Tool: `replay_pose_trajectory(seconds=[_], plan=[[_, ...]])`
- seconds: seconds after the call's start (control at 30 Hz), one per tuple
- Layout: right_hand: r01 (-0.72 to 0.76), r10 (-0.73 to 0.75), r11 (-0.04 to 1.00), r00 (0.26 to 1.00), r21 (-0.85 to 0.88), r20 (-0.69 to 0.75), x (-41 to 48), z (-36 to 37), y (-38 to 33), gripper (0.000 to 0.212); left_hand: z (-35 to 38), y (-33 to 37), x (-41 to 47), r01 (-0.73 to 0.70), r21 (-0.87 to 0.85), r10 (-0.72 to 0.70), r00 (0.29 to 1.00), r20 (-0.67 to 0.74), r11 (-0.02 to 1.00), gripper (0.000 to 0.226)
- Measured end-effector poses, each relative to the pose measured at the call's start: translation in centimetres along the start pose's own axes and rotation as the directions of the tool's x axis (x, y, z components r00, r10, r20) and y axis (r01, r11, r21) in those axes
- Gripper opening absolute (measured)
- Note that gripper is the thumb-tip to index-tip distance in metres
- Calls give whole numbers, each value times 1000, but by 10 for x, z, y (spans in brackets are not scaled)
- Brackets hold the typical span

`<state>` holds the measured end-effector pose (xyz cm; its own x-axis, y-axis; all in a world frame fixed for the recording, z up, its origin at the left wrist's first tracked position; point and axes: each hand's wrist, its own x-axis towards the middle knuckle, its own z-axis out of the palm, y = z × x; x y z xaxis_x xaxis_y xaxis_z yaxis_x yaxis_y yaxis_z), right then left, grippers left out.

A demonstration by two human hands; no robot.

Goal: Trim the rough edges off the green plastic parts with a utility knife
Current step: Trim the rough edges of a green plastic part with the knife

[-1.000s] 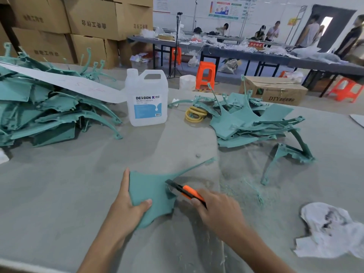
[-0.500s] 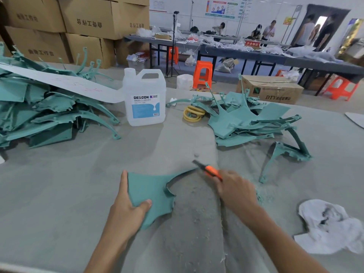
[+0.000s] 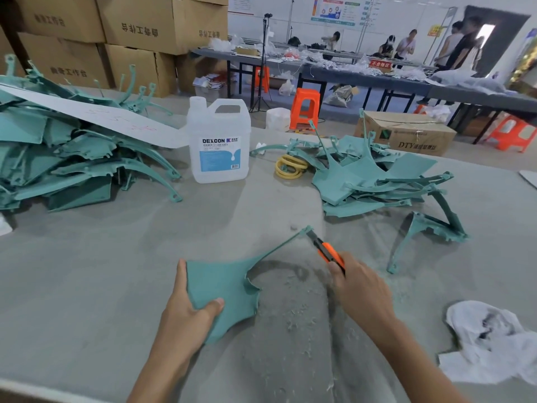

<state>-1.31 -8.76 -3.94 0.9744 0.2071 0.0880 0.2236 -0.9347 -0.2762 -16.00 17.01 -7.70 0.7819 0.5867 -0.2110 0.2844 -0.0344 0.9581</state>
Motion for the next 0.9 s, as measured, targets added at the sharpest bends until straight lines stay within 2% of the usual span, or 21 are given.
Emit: replay_pose_trajectory(seconds=[0.07, 0.13, 0.23, 0.37, 0.4, 0.47, 0.5, 0.57, 0.63, 0.77, 0.83, 0.9], plan=[[-32, 32, 999, 999, 34, -10, 2, -2, 5, 28, 1, 1, -1, -12, 10, 12, 1000, 4, 1000, 112], [-5, 12, 996, 997, 84, -78, -1, -3, 1, 24, 1, 1, 0, -8, -2, 8, 1000, -1, 1000, 113], [22, -7, 987, 996, 161, -92, -10, 5, -13, 15, 0, -5, 0, 10, -56, -11, 1000, -9, 998, 111], [-40, 97, 952, 980, 303, -175, -6, 4, -18, 16, 1, -2, -3, -30, -10, 30, 999, -13, 999, 104], [12, 41, 954, 984, 300, -171, -6, 3, -20, 16, 2, 0, -3, -29, 10, 29, 999, -18, 1000, 107], [199, -193, 960, 980, 197, -47, -13, 7, -28, 13, 3, 3, -3, -22, 45, 23, 1000, -18, 999, 113], [290, -296, 949, 954, 122, 40, -19, 12, -34, 14, 3, 3, -2, -20, 51, 21, 1000, -19, 998, 113], [401, -395, 916, 909, -20, 132, -22, 26, -41, 24, 3, 3, -2, -19, 63, 21, 999, -24, 998, 113], [377, -364, 920, 923, -106, 123, -9, 28, -40, 31, 3, 4, -3, -22, 74, 25, 999, -33, 997, 112], [178, -174, 956, 984, -234, 38, 30, 3, -4, 36, 9, 7, -5, -68, 124, 70, 998, -9, 990, 111], [158, -186, 944, 980, -290, -74, 34, 1, 6, 36, 16, 9, -3, -78, 148, 78, 997, 4, 986, 113], [161, -210, 941, 967, -296, -141, 29, 4, 7, 34, 23, 7, -2, -60, 76, 59, 998, 9, 995, 113]])
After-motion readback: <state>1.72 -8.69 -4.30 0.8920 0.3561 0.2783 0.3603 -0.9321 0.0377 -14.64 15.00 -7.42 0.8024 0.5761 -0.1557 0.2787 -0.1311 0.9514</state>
